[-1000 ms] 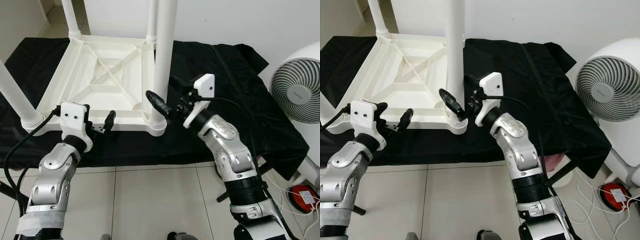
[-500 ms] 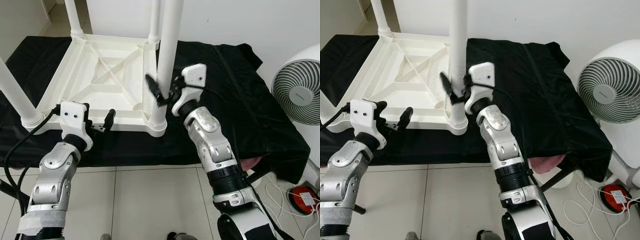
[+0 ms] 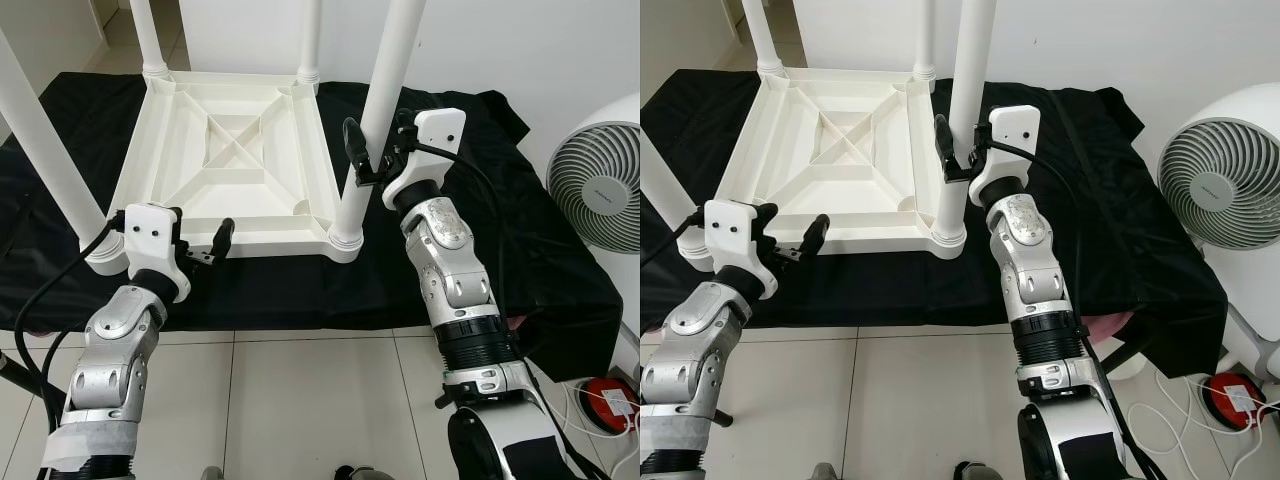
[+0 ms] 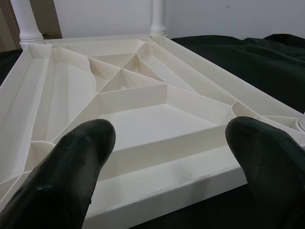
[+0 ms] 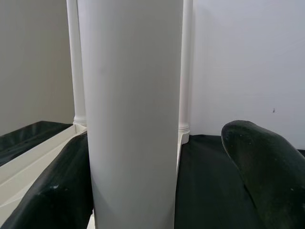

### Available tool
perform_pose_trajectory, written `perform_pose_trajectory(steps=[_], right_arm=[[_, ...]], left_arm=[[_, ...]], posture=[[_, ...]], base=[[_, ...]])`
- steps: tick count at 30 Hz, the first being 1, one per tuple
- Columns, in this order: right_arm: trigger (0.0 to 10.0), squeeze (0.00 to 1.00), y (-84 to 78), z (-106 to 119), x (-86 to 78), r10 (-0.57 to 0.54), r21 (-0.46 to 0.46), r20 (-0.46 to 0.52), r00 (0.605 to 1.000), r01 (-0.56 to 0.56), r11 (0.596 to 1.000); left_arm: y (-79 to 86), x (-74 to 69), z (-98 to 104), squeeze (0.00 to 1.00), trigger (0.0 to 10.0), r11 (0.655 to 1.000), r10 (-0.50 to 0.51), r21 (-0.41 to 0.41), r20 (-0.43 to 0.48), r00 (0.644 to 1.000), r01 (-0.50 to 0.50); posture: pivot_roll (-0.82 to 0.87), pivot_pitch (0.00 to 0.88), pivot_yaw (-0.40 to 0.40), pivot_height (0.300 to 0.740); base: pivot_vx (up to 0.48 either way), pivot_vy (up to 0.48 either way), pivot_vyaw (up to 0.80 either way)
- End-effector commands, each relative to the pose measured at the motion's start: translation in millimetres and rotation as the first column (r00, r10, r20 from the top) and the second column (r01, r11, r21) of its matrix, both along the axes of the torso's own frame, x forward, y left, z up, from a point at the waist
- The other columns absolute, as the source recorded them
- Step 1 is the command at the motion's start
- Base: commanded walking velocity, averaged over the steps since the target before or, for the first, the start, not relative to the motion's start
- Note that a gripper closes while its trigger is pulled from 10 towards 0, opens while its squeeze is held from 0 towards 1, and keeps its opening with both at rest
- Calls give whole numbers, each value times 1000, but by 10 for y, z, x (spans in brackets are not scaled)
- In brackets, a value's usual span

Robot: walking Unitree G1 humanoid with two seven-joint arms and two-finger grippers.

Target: Building children table

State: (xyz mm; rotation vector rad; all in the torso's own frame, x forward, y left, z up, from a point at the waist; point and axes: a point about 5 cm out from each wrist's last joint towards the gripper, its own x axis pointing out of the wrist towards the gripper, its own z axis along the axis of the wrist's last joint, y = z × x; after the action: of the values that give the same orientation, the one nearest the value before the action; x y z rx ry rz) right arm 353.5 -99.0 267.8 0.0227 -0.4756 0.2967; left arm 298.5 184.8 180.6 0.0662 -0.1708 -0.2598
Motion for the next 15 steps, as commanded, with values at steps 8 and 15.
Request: perform_pose_trajectory(steps=[8, 15], right_arm=[[10000, 0, 127, 379, 10, 49, -38, 102, 994, -46, 998], [10000, 0, 200, 536, 2, 83, -30, 134, 987, -80, 996]], left_arm=[[-19, 38, -8, 0, 10000, 999, 41, 0, -7, 999, -41], [-29, 73, 11, 0, 10000, 999, 36, -1, -11, 999, -36]], posture=[[-26, 73, -20, 740], [-21, 72, -23, 740]], base=[[0, 0, 0], [0, 0, 0]])
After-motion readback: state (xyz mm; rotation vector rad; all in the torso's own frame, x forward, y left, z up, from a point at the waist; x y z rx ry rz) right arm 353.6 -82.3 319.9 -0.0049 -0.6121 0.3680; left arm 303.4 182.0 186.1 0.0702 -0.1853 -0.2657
